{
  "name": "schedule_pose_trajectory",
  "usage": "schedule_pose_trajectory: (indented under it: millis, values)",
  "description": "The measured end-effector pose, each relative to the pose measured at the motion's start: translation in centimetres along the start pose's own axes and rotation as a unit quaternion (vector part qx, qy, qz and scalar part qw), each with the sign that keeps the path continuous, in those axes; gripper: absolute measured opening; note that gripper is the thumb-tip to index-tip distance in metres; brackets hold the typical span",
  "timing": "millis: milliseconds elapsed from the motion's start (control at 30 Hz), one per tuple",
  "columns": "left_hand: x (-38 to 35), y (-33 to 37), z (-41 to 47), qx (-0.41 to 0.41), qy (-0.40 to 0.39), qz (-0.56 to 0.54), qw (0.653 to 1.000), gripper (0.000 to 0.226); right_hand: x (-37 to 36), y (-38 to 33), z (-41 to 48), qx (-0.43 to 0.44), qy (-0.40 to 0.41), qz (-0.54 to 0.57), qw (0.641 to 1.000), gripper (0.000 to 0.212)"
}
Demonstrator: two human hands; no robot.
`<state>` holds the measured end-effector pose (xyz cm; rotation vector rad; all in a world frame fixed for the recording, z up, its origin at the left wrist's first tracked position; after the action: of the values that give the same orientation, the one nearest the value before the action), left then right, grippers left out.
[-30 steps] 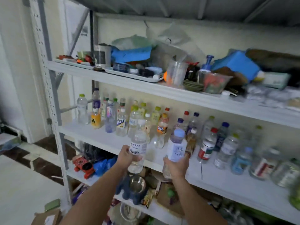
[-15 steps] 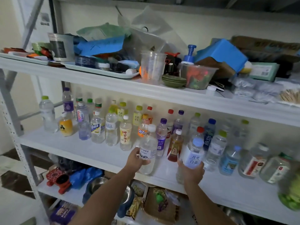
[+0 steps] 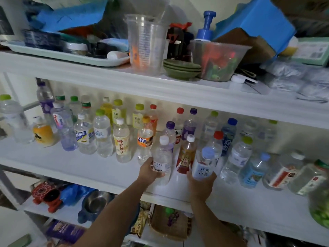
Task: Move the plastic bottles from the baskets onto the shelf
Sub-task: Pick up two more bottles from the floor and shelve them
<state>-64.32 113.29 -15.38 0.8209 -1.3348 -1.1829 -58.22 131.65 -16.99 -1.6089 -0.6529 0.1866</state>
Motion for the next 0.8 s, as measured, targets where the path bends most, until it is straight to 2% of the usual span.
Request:
schedule_pose_trajectory:
  millis: [100,200,400,500,567,633,700,800]
  values:
    - [0.0,-0.3,0.4,-0.03,-0.032,0.041,0.998,0.063,-0.2,0.3,-0.3,-0.001,-0.004,-0.015,1.0,0.092]
    - [0.0,-0.6,0.2,-0.038,-0.033,0.069,0.996,0.061,-0.3,0.5,-0.4,0.002,-0.003,-0.02,1.0,0.092]
    - [-0.4,-1.5,-0.2,-0.029,-0.036,0.067,0.997,0.062,-0.3,1.0,-0.7,-0.011,-0.016,-0.004,1.0,0.093]
    - [-0.2,-1.6,-0.6,-0.035,-0.051,0.104,0.993,0.07,0.2,1.4,-0.7,-0.015,-0.043,-0.02,0.999,0.1]
    - [0.4,-1.3,-1.0,-0.049,-0.056,0.14,0.987,0.082,0.9,1.7,-0.9,-0.004,-0.047,-0.074,0.996,0.105]
    - [1.5,-1.1,-1.7,-0.062,-0.069,0.206,0.974,0.099,1.9,2.0,-1.4,0.006,-0.052,-0.129,0.99,0.112]
    - [2.8,-1.0,-3.0,-0.062,-0.1,0.322,0.939,0.114,2.9,2.6,-2.2,-0.002,-0.064,-0.175,0.982,0.118]
    - [5.3,-1.1,-6.0,-0.048,-0.135,0.438,0.887,0.12,4.4,3.7,-4.1,-0.017,-0.087,-0.213,0.973,0.12]
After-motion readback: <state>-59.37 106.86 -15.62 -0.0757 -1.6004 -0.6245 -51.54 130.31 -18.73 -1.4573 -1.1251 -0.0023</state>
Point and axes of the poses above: each hand's wrist, its own z-axis towards the middle knuckle, its own x-axis out of the back of the hand, y = z × x, the point moved 2 cm from there along z, towards the middle knuckle, and after that the axes turned 14 degrees about -x, right-handed, at the moved point
